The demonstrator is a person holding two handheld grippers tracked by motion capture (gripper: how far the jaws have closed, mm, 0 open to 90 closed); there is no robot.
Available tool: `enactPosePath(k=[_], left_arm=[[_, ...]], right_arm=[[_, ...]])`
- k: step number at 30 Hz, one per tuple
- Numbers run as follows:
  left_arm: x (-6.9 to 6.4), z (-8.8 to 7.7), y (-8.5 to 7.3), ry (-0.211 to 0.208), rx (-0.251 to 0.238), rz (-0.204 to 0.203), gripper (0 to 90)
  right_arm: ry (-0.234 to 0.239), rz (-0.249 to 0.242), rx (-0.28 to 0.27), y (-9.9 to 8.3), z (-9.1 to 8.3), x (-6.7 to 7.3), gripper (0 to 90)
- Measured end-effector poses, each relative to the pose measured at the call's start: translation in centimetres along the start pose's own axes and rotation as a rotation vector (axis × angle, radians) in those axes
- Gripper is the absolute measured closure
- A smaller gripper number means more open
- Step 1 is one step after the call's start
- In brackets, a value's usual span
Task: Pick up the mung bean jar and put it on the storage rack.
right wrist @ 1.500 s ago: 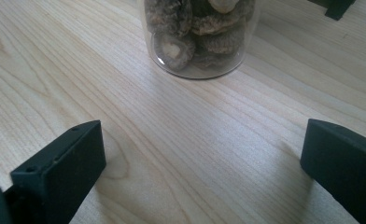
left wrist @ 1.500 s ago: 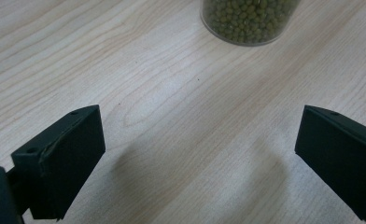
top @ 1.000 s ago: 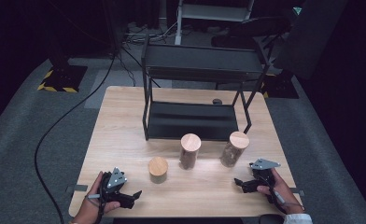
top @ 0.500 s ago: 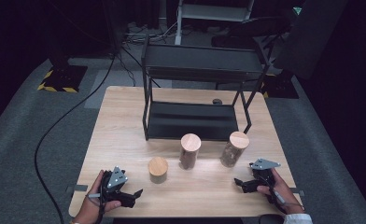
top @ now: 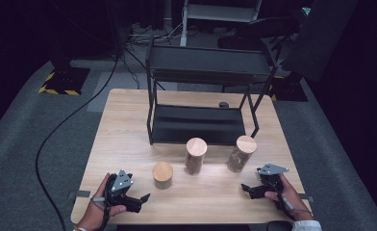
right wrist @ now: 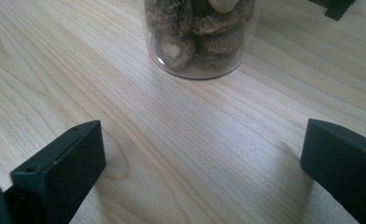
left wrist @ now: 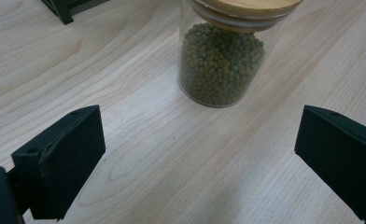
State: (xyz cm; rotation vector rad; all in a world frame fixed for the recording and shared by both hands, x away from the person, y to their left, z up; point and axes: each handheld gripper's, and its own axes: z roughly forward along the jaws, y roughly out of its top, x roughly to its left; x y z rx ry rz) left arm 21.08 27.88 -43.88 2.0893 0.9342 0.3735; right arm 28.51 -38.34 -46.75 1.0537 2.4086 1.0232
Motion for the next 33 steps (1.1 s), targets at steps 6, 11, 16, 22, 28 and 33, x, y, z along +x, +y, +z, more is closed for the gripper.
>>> enactPosePath(k=[6,11,16,22,28,33], left_arm=[[-0.2,0.3,0.5,-0.007,-0.011,0.008,1.3],[-0.3,0.7,1.0,-0.019,-0.014,0.024,1.3],[-0.2,1.0,1.4,-0.032,-0.017,0.023,1.3],[-0.1,1.6,2.0,-0.043,-0.017,0.028,1.3],[0.0,2.2,2.5,-0.055,-0.018,0.026,1.3],[0.1,2.8,2.9,-0.058,-0.015,0.022,1.4]], right_arm=[[0.000,0.000,0.000,0.0,0.0,0.0,0.0],[0.000,0.000,0.000,0.0,0.0,0.0,0.0],[0.000,0.000,0.000,0.0,0.0,0.0,0.0],[0.000,0.000,0.000,0.0,0.0,0.0,0.0],[0.000,0.000,0.000,0.0,0.0,0.0,0.0],[0.000,0.000,0.000,0.0,0.0,0.0,0.0]])
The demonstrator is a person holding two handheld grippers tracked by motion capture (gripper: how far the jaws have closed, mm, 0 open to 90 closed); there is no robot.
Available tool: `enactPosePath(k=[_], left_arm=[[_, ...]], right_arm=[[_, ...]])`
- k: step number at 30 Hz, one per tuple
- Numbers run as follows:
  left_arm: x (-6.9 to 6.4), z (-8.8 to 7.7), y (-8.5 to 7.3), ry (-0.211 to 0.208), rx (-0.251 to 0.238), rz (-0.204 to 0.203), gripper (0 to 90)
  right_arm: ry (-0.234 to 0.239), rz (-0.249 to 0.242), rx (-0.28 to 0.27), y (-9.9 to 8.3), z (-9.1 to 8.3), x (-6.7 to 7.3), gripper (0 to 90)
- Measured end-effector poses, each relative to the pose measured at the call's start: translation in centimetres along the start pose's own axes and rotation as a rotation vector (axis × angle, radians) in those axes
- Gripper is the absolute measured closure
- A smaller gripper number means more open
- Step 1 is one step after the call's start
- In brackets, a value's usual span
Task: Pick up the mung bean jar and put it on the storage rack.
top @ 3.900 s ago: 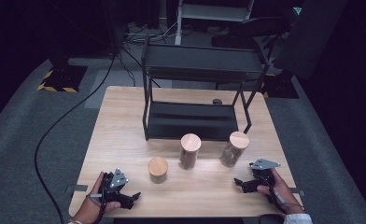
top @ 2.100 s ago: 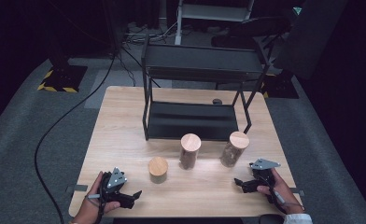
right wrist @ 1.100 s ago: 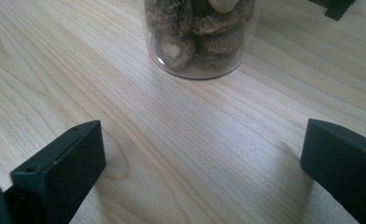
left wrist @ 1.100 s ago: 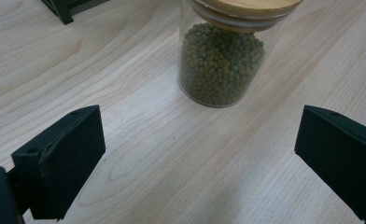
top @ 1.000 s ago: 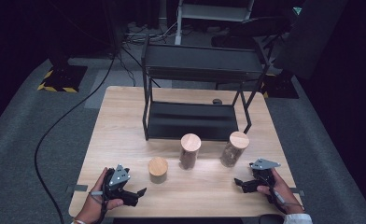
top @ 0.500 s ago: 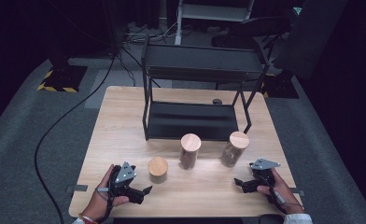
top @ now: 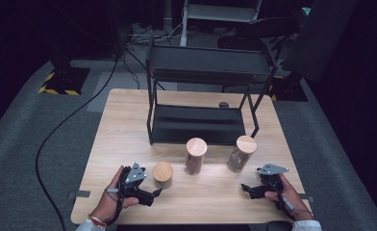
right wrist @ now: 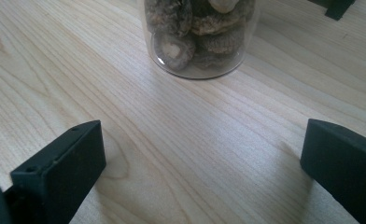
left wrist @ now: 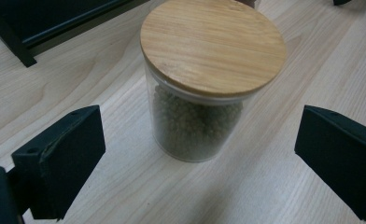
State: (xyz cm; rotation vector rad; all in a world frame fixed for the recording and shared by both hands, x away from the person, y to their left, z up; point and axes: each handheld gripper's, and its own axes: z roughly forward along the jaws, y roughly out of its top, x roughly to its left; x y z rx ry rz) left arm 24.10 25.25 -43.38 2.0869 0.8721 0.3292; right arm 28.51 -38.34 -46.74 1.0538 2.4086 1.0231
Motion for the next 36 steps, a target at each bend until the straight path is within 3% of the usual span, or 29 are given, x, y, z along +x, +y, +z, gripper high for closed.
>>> enactPosePath(k=[21,36], left_arm=[[0.7,2.1,1.7,-0.039,0.012,-0.008,1.6],[0.1,3.7,2.9,-0.015,0.043,0.005,3.6]], right_arm=[[0.000,0.000,0.000,0.0,0.0,0.0,0.0],[0.000,0.000,0.000,0.0,0.0,0.0,0.0]])
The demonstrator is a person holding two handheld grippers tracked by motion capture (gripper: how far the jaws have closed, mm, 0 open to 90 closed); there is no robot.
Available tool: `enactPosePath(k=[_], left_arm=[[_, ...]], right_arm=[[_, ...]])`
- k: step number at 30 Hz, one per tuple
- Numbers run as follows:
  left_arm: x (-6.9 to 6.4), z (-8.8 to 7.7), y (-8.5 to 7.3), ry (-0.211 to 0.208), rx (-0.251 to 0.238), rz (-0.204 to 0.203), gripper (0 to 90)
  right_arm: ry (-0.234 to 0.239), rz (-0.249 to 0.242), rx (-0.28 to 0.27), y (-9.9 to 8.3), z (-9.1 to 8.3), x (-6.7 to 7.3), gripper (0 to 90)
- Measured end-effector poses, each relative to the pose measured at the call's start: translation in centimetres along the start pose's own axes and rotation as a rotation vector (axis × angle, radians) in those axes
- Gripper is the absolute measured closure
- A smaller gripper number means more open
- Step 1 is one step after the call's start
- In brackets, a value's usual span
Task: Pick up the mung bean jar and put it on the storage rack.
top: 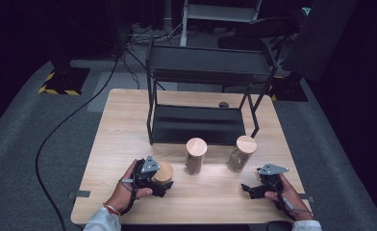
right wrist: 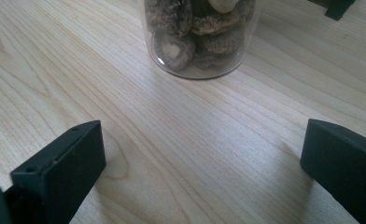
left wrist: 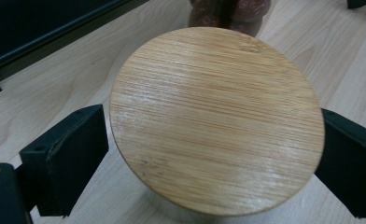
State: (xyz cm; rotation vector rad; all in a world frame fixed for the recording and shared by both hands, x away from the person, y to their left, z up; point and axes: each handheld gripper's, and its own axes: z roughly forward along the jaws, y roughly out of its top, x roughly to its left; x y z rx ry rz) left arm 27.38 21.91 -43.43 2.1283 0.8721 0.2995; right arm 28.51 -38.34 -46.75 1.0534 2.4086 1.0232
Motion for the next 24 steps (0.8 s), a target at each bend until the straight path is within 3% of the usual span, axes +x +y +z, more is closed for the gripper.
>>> enactPosePath(k=[11,24], left_arm=[[-0.02,0.04,0.07,0.011,-0.001,-0.006,3.8],[-0.73,0.34,0.44,0.056,0.019,0.021,9.4]], right_arm=[[0.000,0.000,0.000,0.00,0.00,0.00,0.0],[0.000,0.000,0.000,0.00,0.00,0.00,0.0]])
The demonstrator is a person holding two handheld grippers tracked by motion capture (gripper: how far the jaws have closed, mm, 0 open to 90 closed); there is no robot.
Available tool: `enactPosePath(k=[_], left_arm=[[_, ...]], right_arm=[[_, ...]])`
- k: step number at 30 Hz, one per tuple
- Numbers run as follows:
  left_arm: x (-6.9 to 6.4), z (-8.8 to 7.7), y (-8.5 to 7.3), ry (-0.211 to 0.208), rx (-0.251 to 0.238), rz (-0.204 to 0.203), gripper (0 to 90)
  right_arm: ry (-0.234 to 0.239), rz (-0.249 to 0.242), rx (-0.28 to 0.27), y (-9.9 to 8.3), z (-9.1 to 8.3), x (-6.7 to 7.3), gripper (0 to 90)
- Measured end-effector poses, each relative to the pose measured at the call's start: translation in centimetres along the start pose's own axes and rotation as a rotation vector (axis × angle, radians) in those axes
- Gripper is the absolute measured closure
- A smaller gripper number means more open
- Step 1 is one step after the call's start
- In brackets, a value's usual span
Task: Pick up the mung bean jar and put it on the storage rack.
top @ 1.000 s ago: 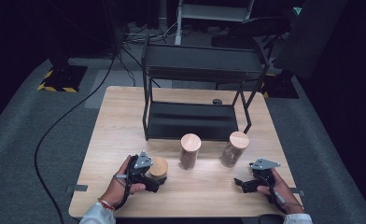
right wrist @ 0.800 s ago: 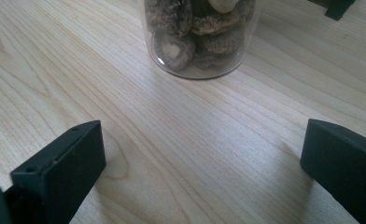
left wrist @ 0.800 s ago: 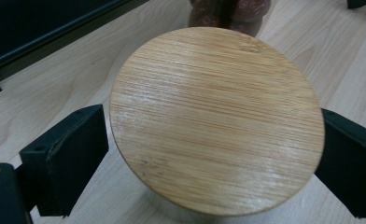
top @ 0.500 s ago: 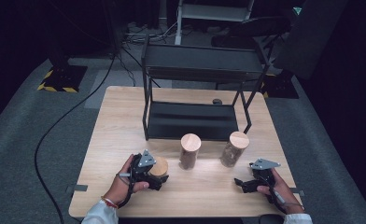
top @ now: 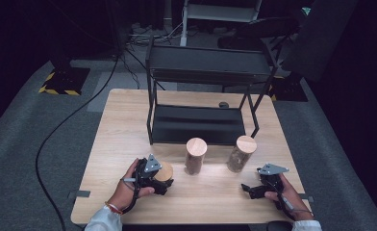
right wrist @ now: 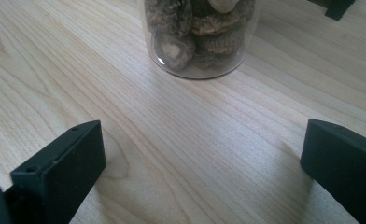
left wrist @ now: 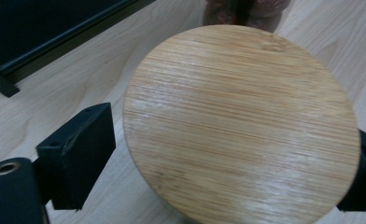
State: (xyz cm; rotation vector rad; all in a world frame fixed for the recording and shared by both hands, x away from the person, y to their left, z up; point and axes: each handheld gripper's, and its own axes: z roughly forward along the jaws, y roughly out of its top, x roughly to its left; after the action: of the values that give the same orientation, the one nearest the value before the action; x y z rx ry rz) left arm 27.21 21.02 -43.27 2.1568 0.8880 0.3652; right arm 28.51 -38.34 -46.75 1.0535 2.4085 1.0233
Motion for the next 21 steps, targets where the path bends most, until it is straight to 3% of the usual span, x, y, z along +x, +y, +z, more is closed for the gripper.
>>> enactPosePath(k=[9,21], left_arm=[[0.05,-0.08,0.13,-0.029,-0.003,0.031,24.3],[-0.71,-0.13,0.43,0.002,0.008,0.024,24.8]], right_arm=[[0.000,0.000,0.000,0.00,0.00,0.00,0.0],[0.000,0.000,0.000,0.00,0.00,0.00,0.0]])
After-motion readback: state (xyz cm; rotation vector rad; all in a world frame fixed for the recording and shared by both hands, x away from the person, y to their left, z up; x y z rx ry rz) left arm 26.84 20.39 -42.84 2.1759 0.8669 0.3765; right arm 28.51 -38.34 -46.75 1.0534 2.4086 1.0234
